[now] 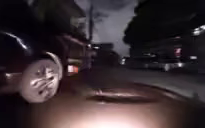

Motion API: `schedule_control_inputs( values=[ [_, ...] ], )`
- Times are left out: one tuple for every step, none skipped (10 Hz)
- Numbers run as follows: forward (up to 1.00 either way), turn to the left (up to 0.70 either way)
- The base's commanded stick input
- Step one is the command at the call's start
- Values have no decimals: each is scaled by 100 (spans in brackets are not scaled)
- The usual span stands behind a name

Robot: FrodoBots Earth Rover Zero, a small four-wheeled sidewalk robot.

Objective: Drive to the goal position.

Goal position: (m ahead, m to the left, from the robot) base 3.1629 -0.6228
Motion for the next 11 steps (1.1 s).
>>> schedule_control_inputs(
  values=[
    [50, 0],
    [50, 0],
    [50, 0],
    [50, 0],
    [50, 0],
    [34, 0],
    [30, 0],
    [30, 0],
    [30, 0],
    [30, 0],
    [30, 0]
  ],
)
